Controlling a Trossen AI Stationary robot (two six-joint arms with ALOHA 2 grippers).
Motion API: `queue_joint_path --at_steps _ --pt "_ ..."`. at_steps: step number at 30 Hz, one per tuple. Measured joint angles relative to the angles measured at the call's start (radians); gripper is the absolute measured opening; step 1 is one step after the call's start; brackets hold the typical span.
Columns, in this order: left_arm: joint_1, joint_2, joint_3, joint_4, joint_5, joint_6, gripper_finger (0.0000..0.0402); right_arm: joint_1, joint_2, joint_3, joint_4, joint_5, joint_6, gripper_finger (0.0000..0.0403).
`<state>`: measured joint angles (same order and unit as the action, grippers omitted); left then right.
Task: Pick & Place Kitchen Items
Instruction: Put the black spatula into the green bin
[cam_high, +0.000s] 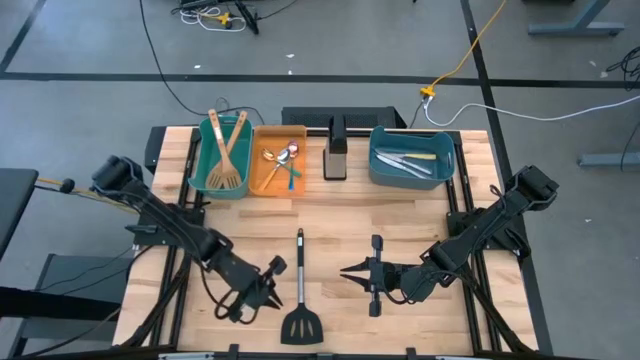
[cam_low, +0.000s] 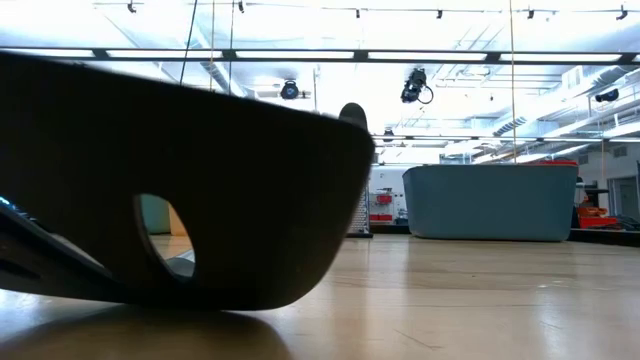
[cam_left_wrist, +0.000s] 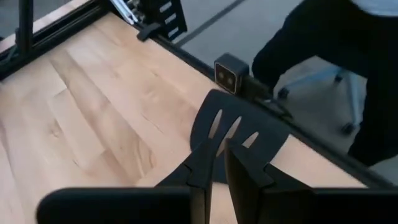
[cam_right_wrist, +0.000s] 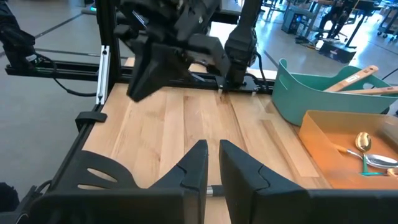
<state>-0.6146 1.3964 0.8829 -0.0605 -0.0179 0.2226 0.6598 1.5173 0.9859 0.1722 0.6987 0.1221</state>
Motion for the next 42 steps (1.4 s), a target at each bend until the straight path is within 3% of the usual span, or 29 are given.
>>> queue_joint_path --at_steps 7,16,36,42 --pt "0.009 0.057 0.0 0.006 -0.086 0.114 0.0046 0.0 0.0 0.0 0.0 0.0 0.001 0.0049" --pt "0.049 0.124 0.001 0.024 -0.09 0.211 0.0046 0.0 0.0 0.0 0.001 0.0 0.001 0.0049" --pt "0.086 0.319 0.002 0.132 -0.088 0.207 0.0046 -0.005 0.0 0.0 0.007 0.0 0.001 0.0049" --pt "0.085 0.335 0.002 0.139 -0.03 0.187 0.0046 -0.005 0.0 0.0 0.007 0.0 0.001 0.0049"
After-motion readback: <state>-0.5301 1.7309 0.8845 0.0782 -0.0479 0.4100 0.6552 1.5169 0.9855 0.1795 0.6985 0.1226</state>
